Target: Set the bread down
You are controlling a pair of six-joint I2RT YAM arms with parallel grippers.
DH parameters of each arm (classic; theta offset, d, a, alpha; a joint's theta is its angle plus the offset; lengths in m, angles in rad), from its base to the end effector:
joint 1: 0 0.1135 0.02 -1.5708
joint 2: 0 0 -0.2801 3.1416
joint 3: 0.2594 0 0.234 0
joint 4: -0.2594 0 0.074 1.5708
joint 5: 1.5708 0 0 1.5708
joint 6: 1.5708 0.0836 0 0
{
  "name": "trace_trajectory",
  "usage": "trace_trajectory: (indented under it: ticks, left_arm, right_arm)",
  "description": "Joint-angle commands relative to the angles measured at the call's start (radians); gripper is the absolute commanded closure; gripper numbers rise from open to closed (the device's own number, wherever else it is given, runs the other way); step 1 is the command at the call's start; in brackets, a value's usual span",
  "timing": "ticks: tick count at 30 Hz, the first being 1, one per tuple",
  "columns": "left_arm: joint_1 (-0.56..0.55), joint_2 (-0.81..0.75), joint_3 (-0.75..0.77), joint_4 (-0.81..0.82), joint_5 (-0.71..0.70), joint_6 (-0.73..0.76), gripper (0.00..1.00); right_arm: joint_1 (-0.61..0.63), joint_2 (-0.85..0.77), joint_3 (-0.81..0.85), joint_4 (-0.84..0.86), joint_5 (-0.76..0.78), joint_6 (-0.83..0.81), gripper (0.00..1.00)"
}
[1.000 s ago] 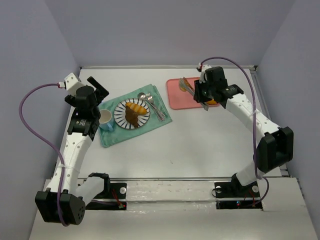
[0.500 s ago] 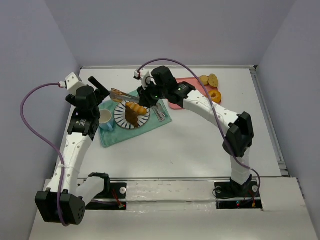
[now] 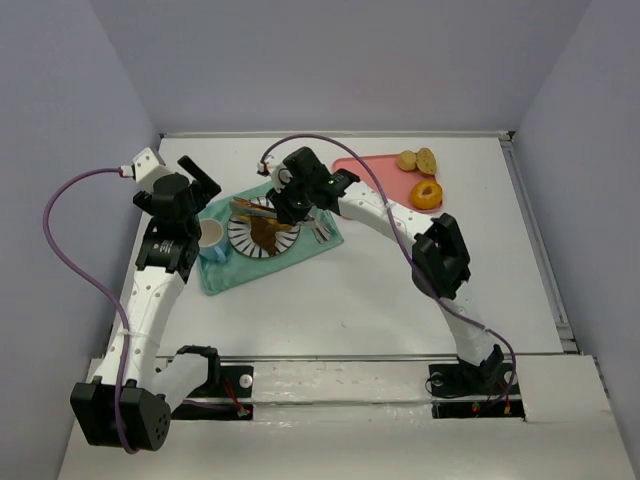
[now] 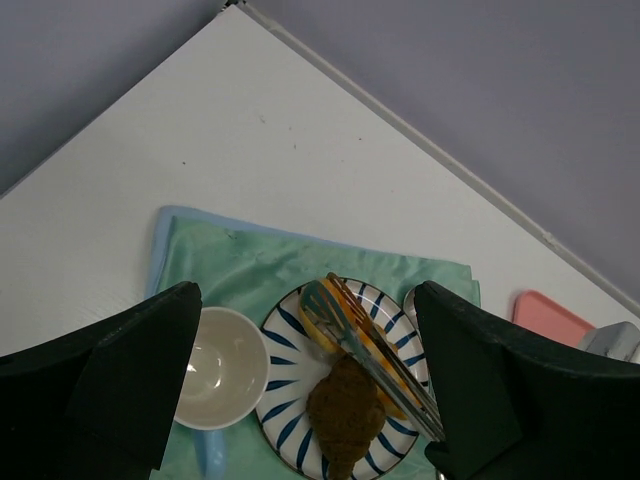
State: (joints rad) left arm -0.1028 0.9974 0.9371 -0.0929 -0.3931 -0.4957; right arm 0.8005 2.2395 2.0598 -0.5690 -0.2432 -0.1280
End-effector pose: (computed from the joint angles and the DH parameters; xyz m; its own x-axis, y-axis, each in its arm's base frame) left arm 0.2489 0.0065 0.3720 0.0005 -0.4417 -0.8971 -0.3201 0.8499 -0.4187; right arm 0.3620 0.4020 0.2463 -0.3655 -0.5546 -0.7475 -0.8732 0.4824 0.0691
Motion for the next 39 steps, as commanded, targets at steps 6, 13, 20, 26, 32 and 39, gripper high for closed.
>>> trace_trajectory:
  ticks: [6,13,20,26,32,39]
  left_arm:
    - [0.006,-0.017,-0.011,0.048,-0.02,0.005,0.01]
    - [0.005,-0.026,-0.009,0.042,-0.033,0.002,0.01]
    - [0.006,-0.025,-0.011,0.042,-0.035,0.003,0.01]
    - [0.006,-0.022,-0.009,0.044,-0.033,0.005,0.01]
    - [0.006,-0.034,-0.015,0.056,-0.035,0.003,0.01]
    - [0.006,-0.045,-0.017,0.056,-0.035,0.003,0.01]
  right_arm:
    - [0.026,-0.064,-0.05,-0.038,0.03,-0.108,0.63]
    - [0.026,-0.043,-0.004,-0.055,0.031,-0.11,0.47]
    - [0.026,-0.037,0.074,-0.057,0.038,-0.098,0.44]
    - [0.026,-0.038,0.141,-0.051,0.036,-0.061,0.44]
    - [0.026,-0.058,0.21,0.01,0.081,-0.001,0.43]
    - [0.0,-0.136,0.208,0.067,0.163,0.072,0.43]
